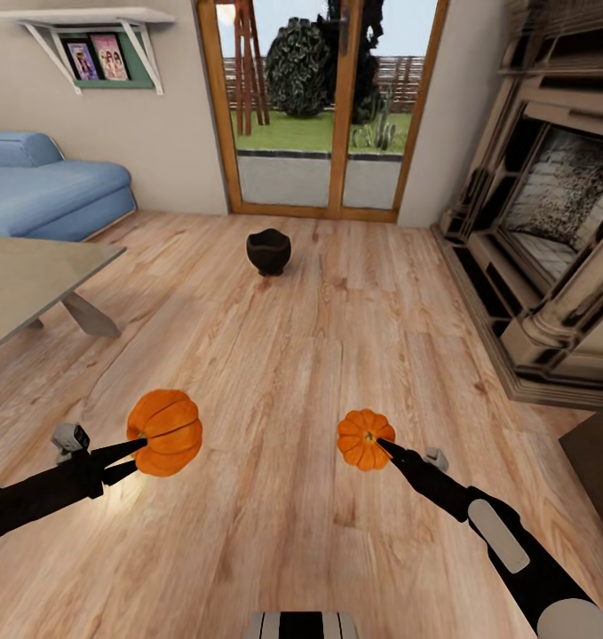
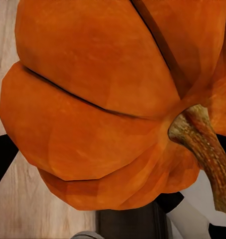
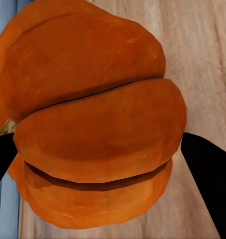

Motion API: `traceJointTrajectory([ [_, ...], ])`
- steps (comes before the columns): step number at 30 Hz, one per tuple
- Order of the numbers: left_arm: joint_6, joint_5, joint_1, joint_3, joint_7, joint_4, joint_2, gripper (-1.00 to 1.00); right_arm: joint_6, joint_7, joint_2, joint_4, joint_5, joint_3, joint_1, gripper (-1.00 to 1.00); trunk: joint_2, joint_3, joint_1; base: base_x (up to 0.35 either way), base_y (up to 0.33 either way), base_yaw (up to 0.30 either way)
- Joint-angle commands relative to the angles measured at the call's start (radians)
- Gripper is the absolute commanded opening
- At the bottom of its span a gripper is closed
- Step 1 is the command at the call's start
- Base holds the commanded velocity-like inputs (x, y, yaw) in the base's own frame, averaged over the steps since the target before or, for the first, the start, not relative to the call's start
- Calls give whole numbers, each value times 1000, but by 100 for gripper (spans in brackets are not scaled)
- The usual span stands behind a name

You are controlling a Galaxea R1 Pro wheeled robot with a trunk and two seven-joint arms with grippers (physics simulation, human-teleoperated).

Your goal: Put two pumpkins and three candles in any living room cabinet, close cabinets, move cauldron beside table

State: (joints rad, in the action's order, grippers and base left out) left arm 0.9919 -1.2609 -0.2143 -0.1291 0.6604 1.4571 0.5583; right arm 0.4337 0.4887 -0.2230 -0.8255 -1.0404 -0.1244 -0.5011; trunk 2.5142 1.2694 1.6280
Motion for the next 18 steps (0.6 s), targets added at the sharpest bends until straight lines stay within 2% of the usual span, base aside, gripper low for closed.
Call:
traceJointTrajectory([
  [1,4,3,0,-1,2,0,0,-100,4,0,-1,0,-8,-2,0,-100,0,-3,-1,0,0,0],
  [13,4,4,0,1,2,0,0,-100,4,3,2,0,-19,-1,0,-100,-3,-33,-6,0,0,0],
  [18,4,4,0,1,2,0,0,-100,5,23,3,0,-19,-1,1,-100,-4,-44,-8,0,0,0],
])
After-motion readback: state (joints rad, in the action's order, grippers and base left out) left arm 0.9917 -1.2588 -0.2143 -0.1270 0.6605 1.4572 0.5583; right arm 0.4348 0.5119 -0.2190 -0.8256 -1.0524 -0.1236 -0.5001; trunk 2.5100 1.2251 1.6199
